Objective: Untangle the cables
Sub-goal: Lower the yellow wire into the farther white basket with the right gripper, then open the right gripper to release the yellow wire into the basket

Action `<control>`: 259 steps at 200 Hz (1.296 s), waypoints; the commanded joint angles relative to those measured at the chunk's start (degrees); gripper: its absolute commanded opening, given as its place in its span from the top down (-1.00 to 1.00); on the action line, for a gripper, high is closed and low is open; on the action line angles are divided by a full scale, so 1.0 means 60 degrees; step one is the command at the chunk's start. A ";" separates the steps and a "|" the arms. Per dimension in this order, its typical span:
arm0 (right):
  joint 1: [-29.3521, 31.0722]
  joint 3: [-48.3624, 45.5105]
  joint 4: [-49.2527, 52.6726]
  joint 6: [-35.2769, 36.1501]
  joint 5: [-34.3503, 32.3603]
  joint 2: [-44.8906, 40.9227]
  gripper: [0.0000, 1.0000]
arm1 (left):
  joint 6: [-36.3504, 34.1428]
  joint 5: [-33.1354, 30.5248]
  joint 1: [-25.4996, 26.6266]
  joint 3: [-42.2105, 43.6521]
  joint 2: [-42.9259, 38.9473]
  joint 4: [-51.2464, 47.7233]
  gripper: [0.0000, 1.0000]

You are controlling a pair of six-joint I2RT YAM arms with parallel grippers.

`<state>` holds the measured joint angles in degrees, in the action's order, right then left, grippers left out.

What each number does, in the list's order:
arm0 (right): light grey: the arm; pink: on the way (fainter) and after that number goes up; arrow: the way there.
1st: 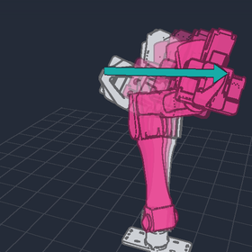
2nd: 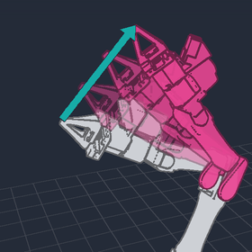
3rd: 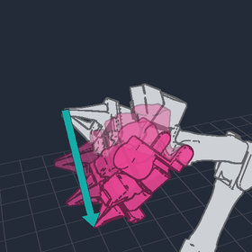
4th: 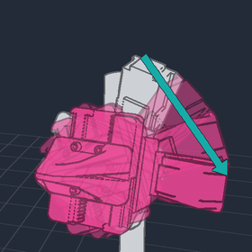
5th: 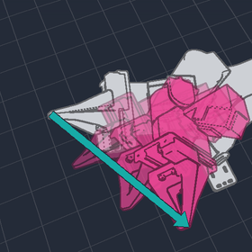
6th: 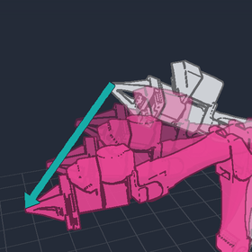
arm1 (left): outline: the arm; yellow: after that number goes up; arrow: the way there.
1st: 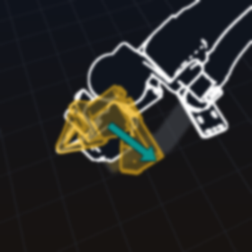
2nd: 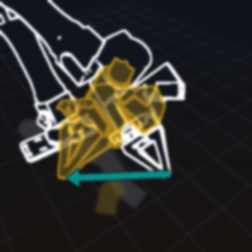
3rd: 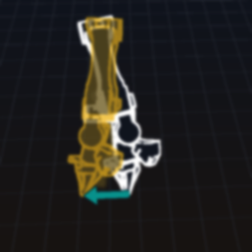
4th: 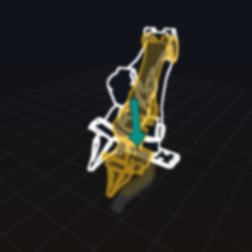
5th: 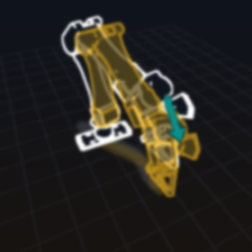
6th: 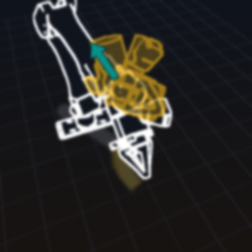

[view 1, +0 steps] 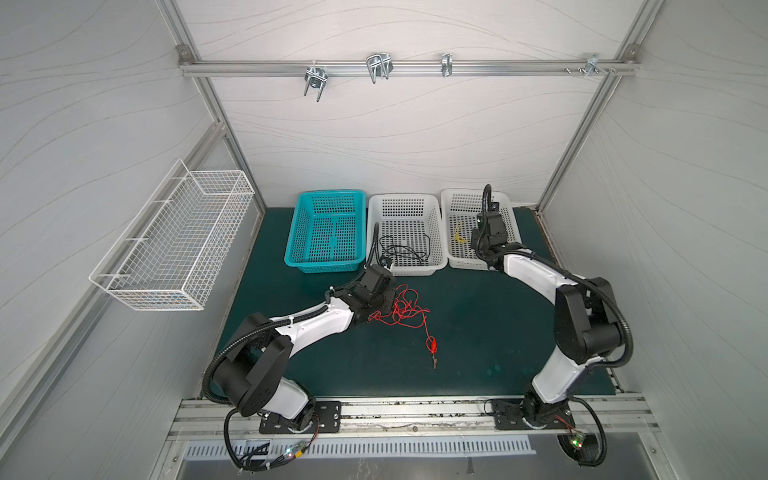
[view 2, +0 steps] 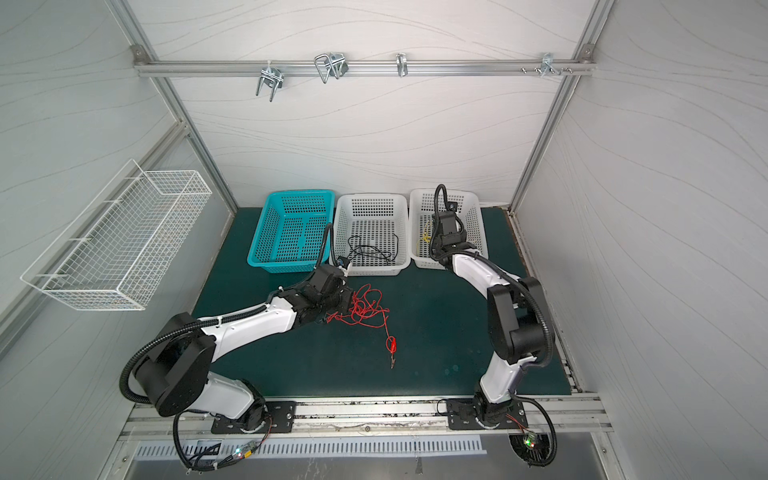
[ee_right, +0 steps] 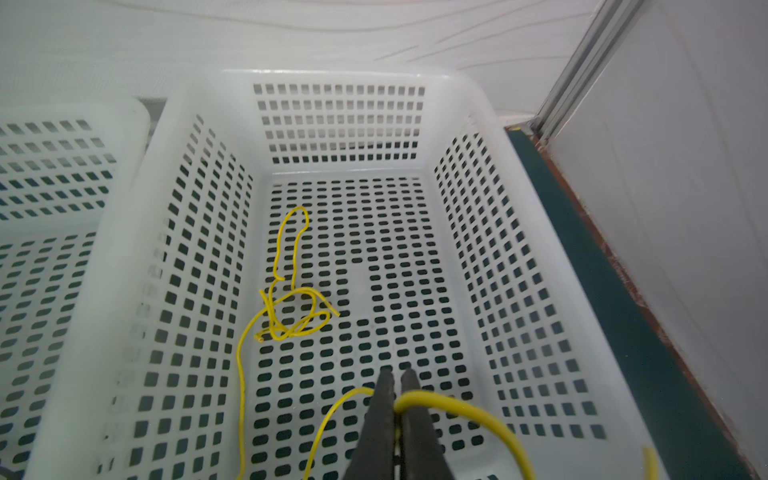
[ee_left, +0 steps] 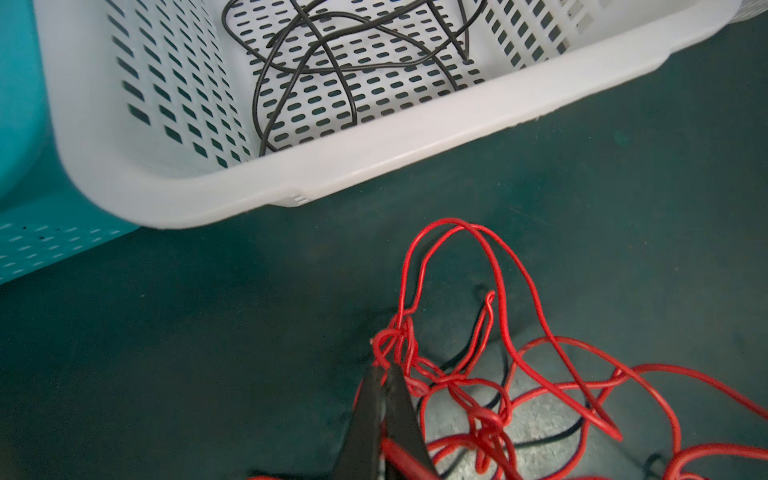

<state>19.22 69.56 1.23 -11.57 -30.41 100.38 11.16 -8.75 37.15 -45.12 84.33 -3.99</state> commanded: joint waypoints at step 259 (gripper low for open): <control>-0.0927 0.0359 0.1703 -0.1405 0.2847 -0.0713 -0.07 | -0.0174 0.0152 -0.0001 -0.0609 0.0270 0.0093 1.00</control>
<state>13.41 73.36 12.71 -21.67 -14.11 99.94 10.63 -8.14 37.17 -46.83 85.01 -4.62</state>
